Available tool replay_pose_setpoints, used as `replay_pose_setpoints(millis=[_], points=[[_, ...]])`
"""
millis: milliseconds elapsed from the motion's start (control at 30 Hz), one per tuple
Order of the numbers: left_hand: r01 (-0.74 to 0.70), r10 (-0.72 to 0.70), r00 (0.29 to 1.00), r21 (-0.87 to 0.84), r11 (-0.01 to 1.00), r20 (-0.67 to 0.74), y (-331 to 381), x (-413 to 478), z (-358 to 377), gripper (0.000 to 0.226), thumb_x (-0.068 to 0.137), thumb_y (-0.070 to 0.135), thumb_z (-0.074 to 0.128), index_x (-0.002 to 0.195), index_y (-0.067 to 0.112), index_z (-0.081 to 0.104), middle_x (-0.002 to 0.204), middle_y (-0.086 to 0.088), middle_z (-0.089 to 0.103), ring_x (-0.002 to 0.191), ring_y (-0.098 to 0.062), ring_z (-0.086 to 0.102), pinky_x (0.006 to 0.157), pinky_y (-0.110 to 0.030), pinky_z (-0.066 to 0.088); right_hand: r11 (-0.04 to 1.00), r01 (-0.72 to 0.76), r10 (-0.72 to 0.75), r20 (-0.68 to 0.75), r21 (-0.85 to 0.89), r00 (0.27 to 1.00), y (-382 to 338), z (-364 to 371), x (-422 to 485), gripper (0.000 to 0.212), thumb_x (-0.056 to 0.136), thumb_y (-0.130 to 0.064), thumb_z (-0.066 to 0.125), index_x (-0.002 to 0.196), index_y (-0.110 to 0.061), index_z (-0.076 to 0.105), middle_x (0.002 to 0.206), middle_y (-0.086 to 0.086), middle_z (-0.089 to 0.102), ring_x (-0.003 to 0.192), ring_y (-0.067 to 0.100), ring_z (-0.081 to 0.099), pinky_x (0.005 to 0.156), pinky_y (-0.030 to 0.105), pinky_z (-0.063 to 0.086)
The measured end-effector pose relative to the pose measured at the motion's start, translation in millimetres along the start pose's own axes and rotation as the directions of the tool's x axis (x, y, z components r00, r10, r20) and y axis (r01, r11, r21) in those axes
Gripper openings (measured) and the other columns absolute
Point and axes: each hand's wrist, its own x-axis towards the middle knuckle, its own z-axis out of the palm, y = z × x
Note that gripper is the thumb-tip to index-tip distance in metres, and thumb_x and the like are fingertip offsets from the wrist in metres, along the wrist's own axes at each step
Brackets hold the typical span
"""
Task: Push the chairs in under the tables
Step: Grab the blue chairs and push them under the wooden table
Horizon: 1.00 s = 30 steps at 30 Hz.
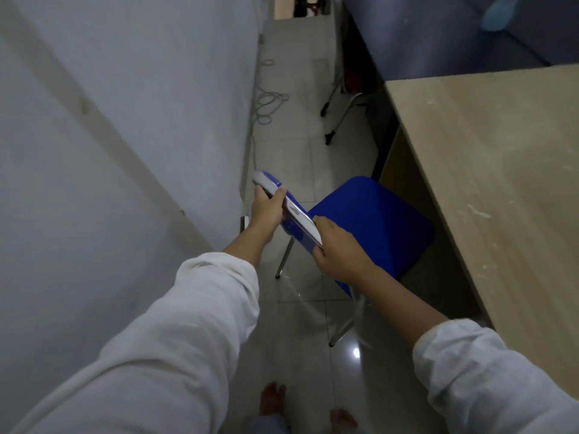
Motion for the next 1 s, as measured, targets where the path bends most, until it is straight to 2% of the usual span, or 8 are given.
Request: replay_pose_setpoints(millis=[167, 333, 433, 500, 633, 800, 900, 1000], points=[[0.016, -0.015, 0.999, -0.015, 1.000, 0.034, -6.3, 11.3, 12.0, 0.066, 0.097, 0.025, 0.048, 0.150, 0.017, 0.011, 0.117, -0.009, 0.051, 0.098, -0.023, 0.058, 0.087, -0.045, 0.056, 0.998, -0.066, 0.066, -0.058, -0.001, 0.996, 6.1, 3.4, -10.8, 0.047, 0.093, -0.021, 0.056, 0.134, -0.011, 0.038, 0.133, 0.011, 0.051, 0.112, 0.020, 0.056, 0.079, 0.023, 0.050], [0.043, -0.044, 0.993, 0.012, 0.999, 0.109, -0.3, 24.4, 17.2, 0.069, 0.097, 0.021, 0.048, 0.151, 0.018, 0.005, 0.114, -0.007, 0.047, 0.098, -0.022, 0.057, 0.086, -0.043, 0.055, 0.988, -0.153, 0.150, -0.139, -0.014, 0.979, 3.9, 7.7, -10.5, 0.043, 0.093, -0.021, 0.057, 0.130, -0.011, 0.040, 0.132, 0.011, 0.052, 0.114, 0.020, 0.056, 0.077, 0.020, 0.046], [0.045, -0.048, 0.981, 0.024, 0.999, 0.187, 2.6, 32.4, 26.7, 0.068, 0.097, 0.021, 0.049, 0.150, 0.017, 0.008, 0.116, -0.009, 0.048, 0.089, -0.019, 0.057, 0.080, -0.040, 0.055, 0.980, -0.199, 0.189, -0.203, -0.028, 0.961, 3.6, 9.5, -11.8, 0.038, 0.093, -0.020, 0.056, 0.126, -0.009, 0.043, 0.128, 0.012, 0.054, 0.108, 0.020, 0.058, 0.074, 0.021, 0.048], [0.053, -0.056, 0.966, 0.019, 0.998, 0.251, 7.6, 38.9, 38.1, 0.065, 0.097, 0.020, 0.049, 0.149, 0.017, 0.010, 0.119, -0.009, 0.048, 0.096, -0.022, 0.057, 0.077, -0.039, 0.054, 0.971, -0.236, 0.220, -0.261, -0.033, 0.940, 4.8, 10.6, -12.2, 0.032, 0.093, -0.018, 0.055, 0.122, -0.008, 0.045, 0.123, 0.013, 0.055, 0.097, 0.020, 0.059, 0.069, 0.025, 0.051], [0.083, -0.098, 0.925, 0.056, 0.995, 0.367, 19.6, 49.5, 65.8, 0.061, 0.095, 0.020, 0.052, 0.144, 0.015, 0.017, 0.133, -0.018, 0.048, 0.107, -0.030, 0.059, 0.080, -0.046, 0.057, 0.949, -0.313, 0.279, -0.367, -0.034, 0.887, 13.6, 11.4, -10.0, 0.023, 0.092, -0.012, 0.051, 0.114, -0.007, 0.048, 0.108, 0.013, 0.057, 0.073, 0.016, 0.048, 0.050, 0.019, 0.032], [0.068, -0.107, 0.920, 0.115, 0.991, 0.377, 27.1, 58.1, 93.1, 0.057, 0.096, 0.020, 0.048, 0.142, 0.014, 0.016, 0.129, -0.019, 0.047, 0.092, -0.025, 0.058, 0.067, -0.042, 0.057, 0.889, -0.457, 0.381, -0.534, -0.012, 0.755, 13.7, 12.7, -4.7, 0.030, 0.091, -0.021, 0.054, 0.119, -0.011, 0.048, 0.099, 0.006, 0.060, 0.071, 0.018, 0.058, 0.054, 0.033, 0.052], [0.035, -0.086, 0.937, 0.153, 0.988, 0.340, 26.5, 64.9, 100.2, 0.059, 0.093, 0.026, 0.053, 0.140, 0.017, 0.018, 0.130, -0.019, 0.049, 0.101, -0.029, 0.061, 0.081, -0.048, 0.058, 0.895, -0.430, 0.295, -0.569, -0.115, 0.767, 19.0, 12.9, 2.5, 0.026, 0.088, -0.019, 0.060, 0.110, -0.006, 0.057, 0.090, 0.011, 0.065, 0.062, 0.023, 0.061, 0.045, 0.032, 0.049], [0.021, -0.081, 0.935, 0.173, 0.985, 0.345, 29.7, 69.7, 110.9, 0.065, 0.091, 0.028, 0.058, 0.141, 0.019, 0.018, 0.131, -0.019, 0.050, 0.107, -0.032, 0.062, 0.078, -0.046, 0.059, 0.905, -0.386, 0.221, -0.579, -0.178, 0.785, 33.4, 8.2, 8.3, 0.023, 0.080, -0.010, 0.069, 0.099, -0.002, 0.061, 0.082, 0.015, 0.067, 0.054, 0.024, 0.061, 0.037, 0.027, 0.046]])
